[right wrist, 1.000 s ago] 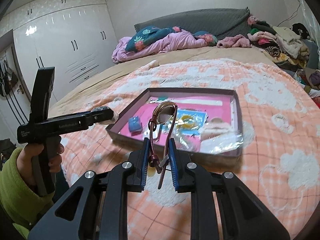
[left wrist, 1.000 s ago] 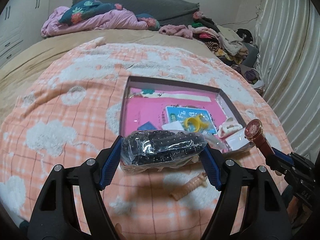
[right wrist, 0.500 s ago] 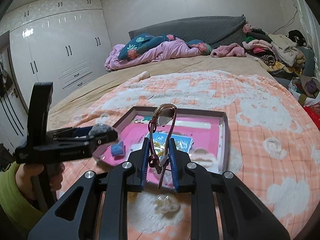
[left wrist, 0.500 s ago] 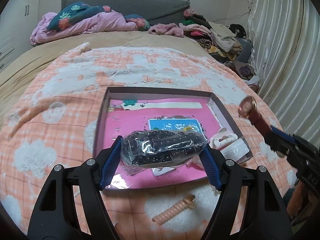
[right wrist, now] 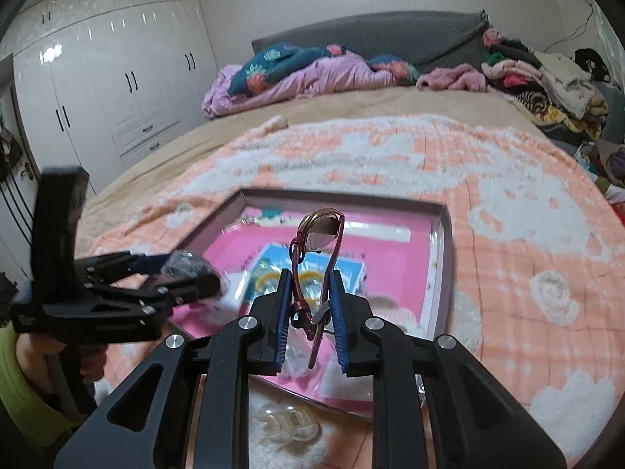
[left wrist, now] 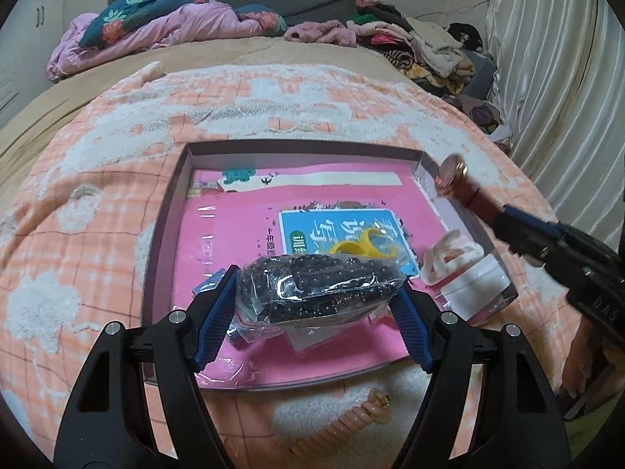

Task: Organize jewelry
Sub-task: 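Lower the black bag into the box with the left tool while the right carries the watch inside, then open both tools to release the bag and watch, then withdraw, then grasp the peach coil hair tie with the left tool while the right grasps the pearl earrings, then place the coil hair tie in the box with the left tool while the right places the pearls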

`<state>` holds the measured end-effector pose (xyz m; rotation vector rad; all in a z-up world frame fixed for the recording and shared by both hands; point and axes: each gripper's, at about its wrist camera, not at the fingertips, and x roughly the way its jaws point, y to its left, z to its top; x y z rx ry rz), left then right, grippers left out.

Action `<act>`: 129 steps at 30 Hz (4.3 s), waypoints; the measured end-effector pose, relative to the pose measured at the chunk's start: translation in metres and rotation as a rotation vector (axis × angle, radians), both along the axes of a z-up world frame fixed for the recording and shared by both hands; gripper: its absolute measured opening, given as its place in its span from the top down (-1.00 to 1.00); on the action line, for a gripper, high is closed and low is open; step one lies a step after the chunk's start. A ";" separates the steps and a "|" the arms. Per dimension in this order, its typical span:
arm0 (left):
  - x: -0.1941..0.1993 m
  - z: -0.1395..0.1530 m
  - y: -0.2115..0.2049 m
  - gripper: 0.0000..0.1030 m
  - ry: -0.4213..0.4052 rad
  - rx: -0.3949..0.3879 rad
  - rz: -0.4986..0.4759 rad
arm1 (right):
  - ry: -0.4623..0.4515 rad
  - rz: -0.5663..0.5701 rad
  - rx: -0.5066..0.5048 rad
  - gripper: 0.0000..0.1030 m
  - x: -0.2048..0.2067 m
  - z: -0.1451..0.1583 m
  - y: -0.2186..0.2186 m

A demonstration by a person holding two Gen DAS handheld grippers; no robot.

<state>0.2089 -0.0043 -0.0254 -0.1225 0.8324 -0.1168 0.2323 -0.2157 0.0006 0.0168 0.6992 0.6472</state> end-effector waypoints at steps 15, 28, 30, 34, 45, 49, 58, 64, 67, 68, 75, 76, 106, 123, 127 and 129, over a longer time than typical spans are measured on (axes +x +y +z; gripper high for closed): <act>0.004 -0.011 -0.003 -0.29 0.026 0.006 0.007 | 0.056 -0.047 -0.003 0.55 0.013 -0.028 -0.001; 0.002 -0.011 -0.001 -0.32 0.026 0.005 0.013 | -0.030 -0.102 0.101 -0.38 -0.016 0.011 -0.032; -0.001 -0.006 0.000 -0.33 0.012 0.000 0.013 | -0.043 -0.111 0.114 -0.52 -0.021 0.017 -0.037; -0.007 0.011 0.000 -0.41 -0.028 0.006 0.012 | -0.067 -0.122 0.144 -0.63 -0.031 0.030 -0.045; -0.038 0.057 0.004 -0.68 -0.131 0.008 0.026 | -0.133 -0.112 0.184 -0.71 -0.067 0.063 -0.054; -0.049 0.063 0.007 -0.74 -0.146 0.018 0.027 | -0.136 -0.103 0.173 -0.73 -0.077 0.067 -0.051; -0.070 0.061 0.014 -0.78 -0.141 0.039 0.020 | -0.111 -0.083 0.119 -0.73 -0.095 0.057 -0.040; -0.079 0.053 0.016 -0.78 -0.123 0.051 0.012 | -0.075 -0.079 0.083 -0.74 -0.101 0.043 -0.035; -0.084 0.046 0.016 -0.78 -0.108 0.060 0.007 | -0.062 -0.077 0.059 -0.74 -0.102 0.036 -0.031; -0.086 0.043 0.017 -0.78 -0.101 0.060 0.003 | -0.056 -0.075 0.052 -0.74 -0.102 0.033 -0.030; -0.094 0.019 0.015 -0.78 -0.051 0.069 -0.024 | -0.009 -0.069 -0.002 -0.74 -0.101 0.011 -0.022; -0.095 0.016 0.015 -0.78 -0.043 0.069 -0.029 | -0.002 -0.069 -0.008 -0.74 -0.100 0.007 -0.021; -0.069 -0.062 -0.020 -0.02 0.072 0.130 -0.243 | 0.181 -0.039 -0.087 0.05 -0.056 -0.077 0.014; -0.101 -0.016 -0.009 0.80 -0.046 0.108 -0.225 | 0.071 0.016 0.020 0.05 -0.090 -0.016 0.004; -0.100 0.009 0.012 0.80 -0.090 0.111 -0.142 | 0.030 0.021 0.023 0.05 -0.090 0.000 0.006; -0.095 0.015 0.020 0.80 -0.090 0.117 -0.097 | 0.014 0.022 0.024 0.05 -0.089 0.007 0.008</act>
